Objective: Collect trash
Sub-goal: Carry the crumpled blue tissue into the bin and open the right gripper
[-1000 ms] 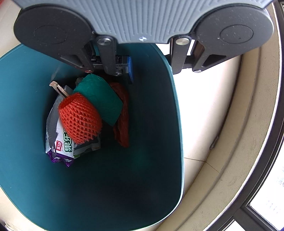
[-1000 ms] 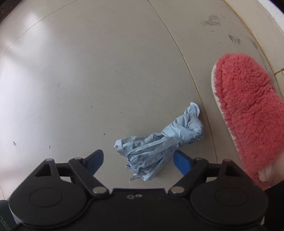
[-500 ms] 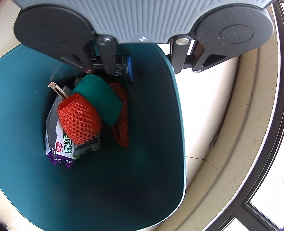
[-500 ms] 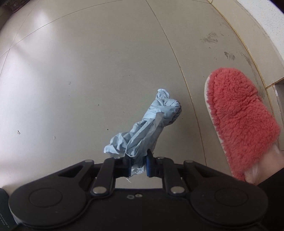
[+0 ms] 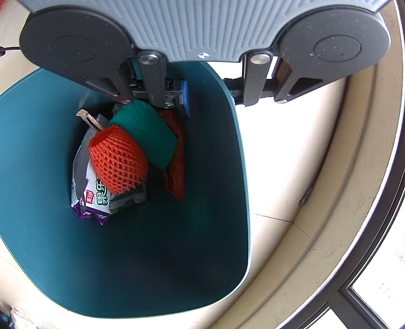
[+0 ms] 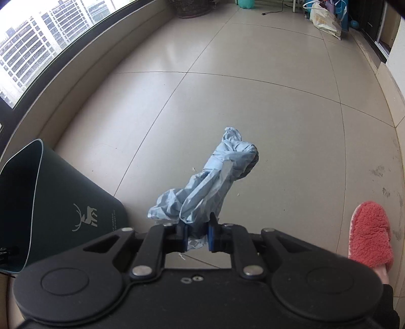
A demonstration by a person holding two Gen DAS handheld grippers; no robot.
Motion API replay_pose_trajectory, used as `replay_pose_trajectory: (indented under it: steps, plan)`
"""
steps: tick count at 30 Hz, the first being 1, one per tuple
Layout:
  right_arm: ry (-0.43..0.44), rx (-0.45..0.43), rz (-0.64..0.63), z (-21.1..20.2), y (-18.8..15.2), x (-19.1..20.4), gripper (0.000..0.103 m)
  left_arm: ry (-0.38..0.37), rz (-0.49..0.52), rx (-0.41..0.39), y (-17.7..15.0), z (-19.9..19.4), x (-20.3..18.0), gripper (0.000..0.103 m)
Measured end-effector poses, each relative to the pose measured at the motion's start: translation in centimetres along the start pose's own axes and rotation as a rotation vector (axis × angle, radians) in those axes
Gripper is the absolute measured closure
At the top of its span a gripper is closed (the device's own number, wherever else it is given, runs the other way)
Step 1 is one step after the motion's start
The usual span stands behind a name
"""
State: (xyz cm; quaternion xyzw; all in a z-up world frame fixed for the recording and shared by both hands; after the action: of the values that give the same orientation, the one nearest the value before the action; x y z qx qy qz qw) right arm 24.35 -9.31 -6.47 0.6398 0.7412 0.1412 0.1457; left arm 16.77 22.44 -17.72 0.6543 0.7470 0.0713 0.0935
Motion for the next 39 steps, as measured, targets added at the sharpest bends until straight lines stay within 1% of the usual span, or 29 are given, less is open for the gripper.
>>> replay_pose_trajectory:
  steps: [2,6,11,14,15,17,19,21,22,24,26,28,31,34,36,39]
  plan:
    - [0.033,-0.032,-0.057,-2.6,0.9,2.1,0.091,-0.003,-0.005,-0.009,0.0,-0.3,0.1,0.081]
    - [0.088,-0.091,-0.181,-7.0,1.0,6.9,0.091,-0.01,-0.012,-0.035,0.0,-1.0,0.3,0.081]
    - [0.131,-0.137,-0.336,-10.2,0.3,12.4,0.091,-0.026,-0.02,-0.07,-0.1,-2.4,0.8,0.081]
    - [0.161,-0.149,-0.444,-10.7,-0.2,14.9,0.091,-0.036,-0.033,-0.082,-0.1,-2.9,1.2,0.081]
    - [0.172,-0.146,-0.491,-9.6,-1.2,15.0,0.091,-0.035,-0.035,-0.084,-0.1,-3.0,1.3,0.081]
    - [0.185,-0.128,-0.56,-9.5,-1.6,17.5,0.091,-0.034,-0.035,-0.086,-0.2,-2.9,1.3,0.081]
    - [0.203,-0.106,-0.626,-9.2,-2.1,19.1,0.091,-0.028,-0.032,-0.087,-0.3,-3.0,1.4,0.081]
    - [0.197,-0.088,-0.684,-9.2,-2.8,21.2,0.09,-0.033,-0.034,-0.09,-0.3,-2.9,1.4,0.081]
    - [0.187,-0.084,-0.699,-8.7,-2.9,21.6,0.09,-0.033,-0.034,-0.092,-0.3,-2.9,1.4,0.081]
    - [0.164,-0.092,-0.719,-7.5,-3.1,22.2,0.09,-0.037,-0.024,-0.098,-0.3,-2.9,1.1,0.081]
    - [0.15,-0.08,-0.717,-6.0,-3.0,22.8,0.09,-0.032,-0.015,-0.107,-0.4,-3.1,1.0,0.081]
    - [0.146,-0.065,-0.721,-4.3,-2.9,23.6,0.09,-0.05,-0.02,-0.105,-0.3,-3.2,1.0,0.081]
    - [0.12,-0.044,-0.745,-1.9,-2.9,24.6,0.09,-0.052,-0.008,-0.113,-0.3,-3.3,0.8,0.081]
    - [0.104,-0.001,-0.746,0.8,-2.8,24.8,0.09,-0.049,-0.001,-0.117,-0.4,-3.2,0.8,0.081]
    - [0.112,0.03,-0.752,2.1,-3.0,25.0,0.09,-0.045,0.003,-0.117,-0.4,-3.0,0.7,0.081]
    - [0.09,0.049,-0.754,3.6,-3.1,25.2,0.088,-0.047,0.003,-0.113,-0.4,-2.9,0.7,0.081]
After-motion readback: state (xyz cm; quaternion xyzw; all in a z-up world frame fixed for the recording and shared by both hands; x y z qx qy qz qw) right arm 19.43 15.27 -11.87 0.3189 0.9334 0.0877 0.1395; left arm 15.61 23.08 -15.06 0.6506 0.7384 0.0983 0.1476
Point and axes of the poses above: each gripper's, at about its wrist camera, not at the fingertips, and z roughly the way its jaws point, x to its left, y to its top, the point moved 3 cm from there along z, roughly the way its jaws point, and after that the axes turned 15 degrees about -y, right-handed, at the moved point
